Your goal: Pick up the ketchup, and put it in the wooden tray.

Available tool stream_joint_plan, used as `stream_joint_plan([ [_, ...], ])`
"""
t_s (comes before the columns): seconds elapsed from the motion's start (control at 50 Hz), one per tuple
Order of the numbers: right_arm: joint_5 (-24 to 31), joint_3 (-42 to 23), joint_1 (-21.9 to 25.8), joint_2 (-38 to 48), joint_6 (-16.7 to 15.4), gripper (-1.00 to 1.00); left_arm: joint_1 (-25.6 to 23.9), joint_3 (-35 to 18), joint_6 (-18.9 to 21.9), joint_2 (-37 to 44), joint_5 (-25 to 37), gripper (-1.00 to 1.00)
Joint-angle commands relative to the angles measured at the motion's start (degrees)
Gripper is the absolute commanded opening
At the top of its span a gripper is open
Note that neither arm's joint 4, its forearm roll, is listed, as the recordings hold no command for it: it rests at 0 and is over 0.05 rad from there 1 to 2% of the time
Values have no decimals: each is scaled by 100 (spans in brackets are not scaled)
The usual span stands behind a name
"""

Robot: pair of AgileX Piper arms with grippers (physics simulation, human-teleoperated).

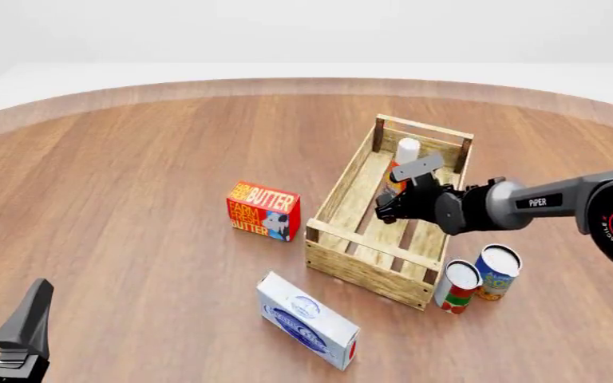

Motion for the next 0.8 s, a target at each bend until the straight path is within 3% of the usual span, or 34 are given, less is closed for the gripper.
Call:
stream_joint_plan([
  [0.02,11,47,18,-103,29,100,0,0,0,0,0,100],
  [0.8,270,421,-10,-1394,-55,100,0,0,0,0,0,100],
])
